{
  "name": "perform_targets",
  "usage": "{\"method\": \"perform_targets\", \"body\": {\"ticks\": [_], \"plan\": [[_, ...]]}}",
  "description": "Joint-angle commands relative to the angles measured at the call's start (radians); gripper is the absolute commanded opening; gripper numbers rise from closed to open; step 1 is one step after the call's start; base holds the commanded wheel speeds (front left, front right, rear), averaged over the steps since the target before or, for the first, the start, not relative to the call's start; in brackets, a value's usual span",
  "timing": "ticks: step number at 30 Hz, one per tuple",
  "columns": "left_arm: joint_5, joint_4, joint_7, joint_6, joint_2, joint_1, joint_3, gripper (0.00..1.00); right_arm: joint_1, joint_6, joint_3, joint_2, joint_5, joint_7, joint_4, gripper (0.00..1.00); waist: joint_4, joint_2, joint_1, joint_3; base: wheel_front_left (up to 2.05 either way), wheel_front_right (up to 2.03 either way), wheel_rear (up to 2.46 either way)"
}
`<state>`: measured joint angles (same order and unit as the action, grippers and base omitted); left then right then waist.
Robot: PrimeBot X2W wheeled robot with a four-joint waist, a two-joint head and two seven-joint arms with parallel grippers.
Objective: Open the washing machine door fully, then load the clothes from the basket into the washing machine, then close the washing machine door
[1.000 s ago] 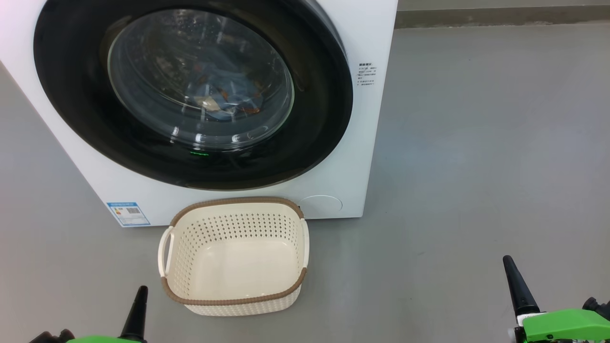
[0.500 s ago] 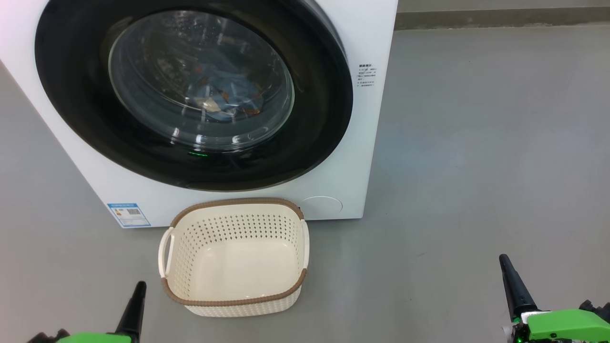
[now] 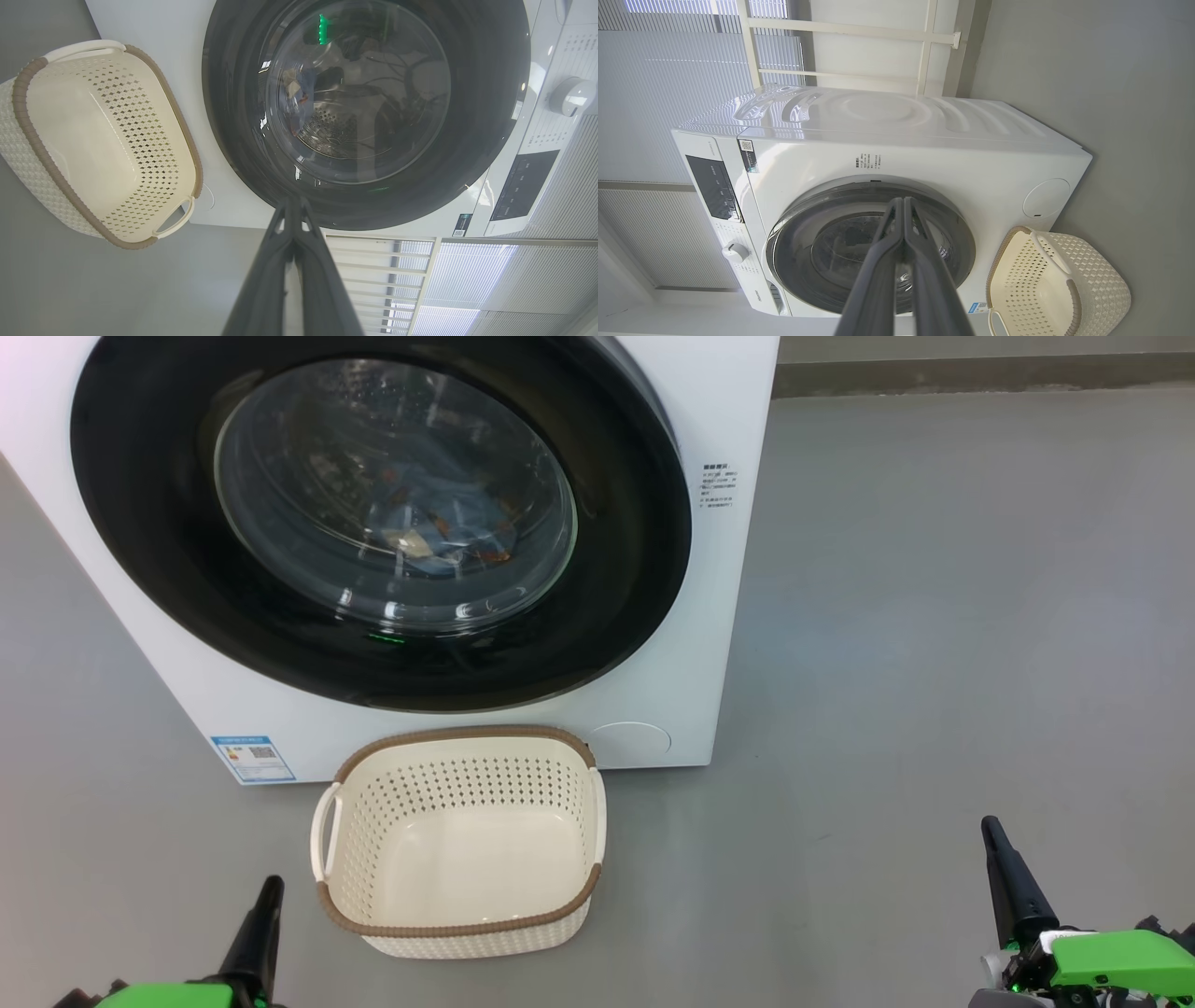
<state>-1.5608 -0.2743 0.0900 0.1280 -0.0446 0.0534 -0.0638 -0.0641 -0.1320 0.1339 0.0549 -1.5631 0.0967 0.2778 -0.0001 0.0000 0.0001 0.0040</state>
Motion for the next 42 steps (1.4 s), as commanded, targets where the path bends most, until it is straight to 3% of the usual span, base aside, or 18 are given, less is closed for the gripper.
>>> {"method": "perform_targets", "body": {"ticks": [1, 42], "plan": [[-0.035, 0.03, 0.01, 0.003, -0.013, 0.051, -0.038, 0.0, -0.042, 0.001, -0.021, -0.003, -0.027, 0.011, -0.031, 0.0, 0.0, 0.0, 0.0, 0.0, 0.0, 0.0, 0.0], [-0.052, 0.03, 0.02, 0.003, -0.01, 0.054, -0.045, 0.0, -0.044, 0.001, -0.02, -0.005, -0.045, 0.017, -0.033, 0.0, 0.0, 0.0, 0.0, -0.001, 0.0, 0.0, 0.0]]}}
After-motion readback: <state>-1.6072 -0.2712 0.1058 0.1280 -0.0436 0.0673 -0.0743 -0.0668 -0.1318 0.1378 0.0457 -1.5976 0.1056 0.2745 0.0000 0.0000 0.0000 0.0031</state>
